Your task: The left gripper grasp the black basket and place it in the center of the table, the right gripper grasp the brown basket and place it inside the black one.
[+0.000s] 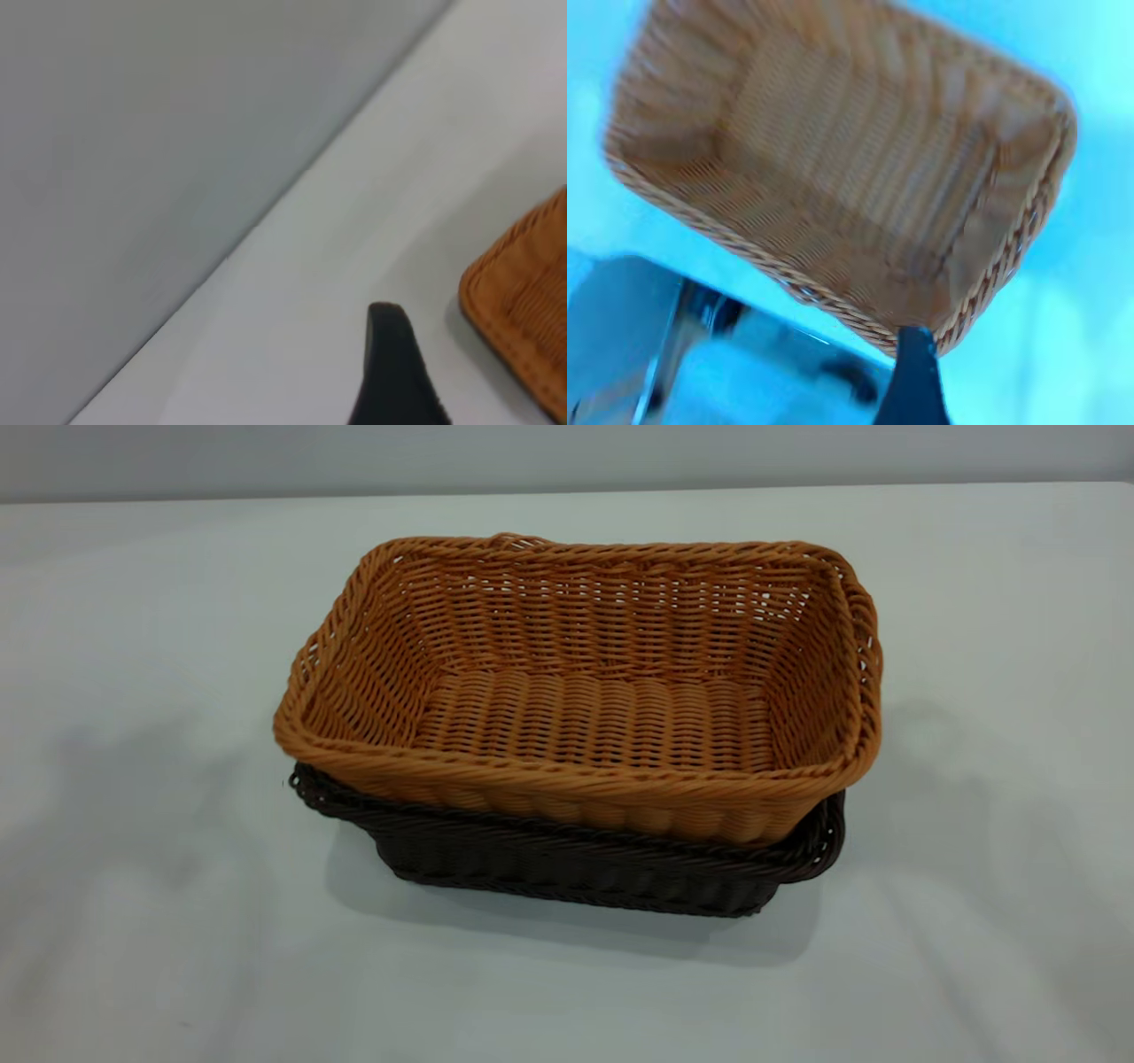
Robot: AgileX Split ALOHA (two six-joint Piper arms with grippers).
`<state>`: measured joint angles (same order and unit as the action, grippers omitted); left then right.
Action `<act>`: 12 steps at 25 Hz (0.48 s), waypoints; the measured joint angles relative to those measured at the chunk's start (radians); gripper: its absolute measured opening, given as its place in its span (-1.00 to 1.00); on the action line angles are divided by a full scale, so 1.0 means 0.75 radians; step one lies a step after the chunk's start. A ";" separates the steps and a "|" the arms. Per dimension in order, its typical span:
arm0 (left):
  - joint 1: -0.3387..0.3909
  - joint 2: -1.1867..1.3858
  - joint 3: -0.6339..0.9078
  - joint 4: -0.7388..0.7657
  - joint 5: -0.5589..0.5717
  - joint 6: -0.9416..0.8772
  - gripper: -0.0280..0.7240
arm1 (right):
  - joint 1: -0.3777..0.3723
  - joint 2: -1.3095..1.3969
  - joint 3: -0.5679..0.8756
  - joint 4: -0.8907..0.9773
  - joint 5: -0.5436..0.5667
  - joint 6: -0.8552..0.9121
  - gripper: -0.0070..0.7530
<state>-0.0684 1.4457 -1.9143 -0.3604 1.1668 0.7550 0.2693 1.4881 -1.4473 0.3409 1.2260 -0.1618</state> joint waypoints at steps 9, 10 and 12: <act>0.000 -0.364 0.242 0.003 0.000 -0.316 0.20 | 0.000 -0.736 0.350 -0.147 0.040 0.119 0.41; 0.000 -0.414 0.310 0.003 0.000 -0.327 0.20 | 0.000 -0.820 0.417 -0.172 0.041 0.140 0.41; 0.000 -0.502 0.439 0.014 0.000 -0.330 0.20 | 0.000 -0.976 0.535 -0.236 0.044 0.178 0.41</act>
<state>-0.0684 1.0691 -1.5854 -0.3501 1.1668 0.5073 0.2693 0.7563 -1.0463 0.1637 1.2589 -0.0284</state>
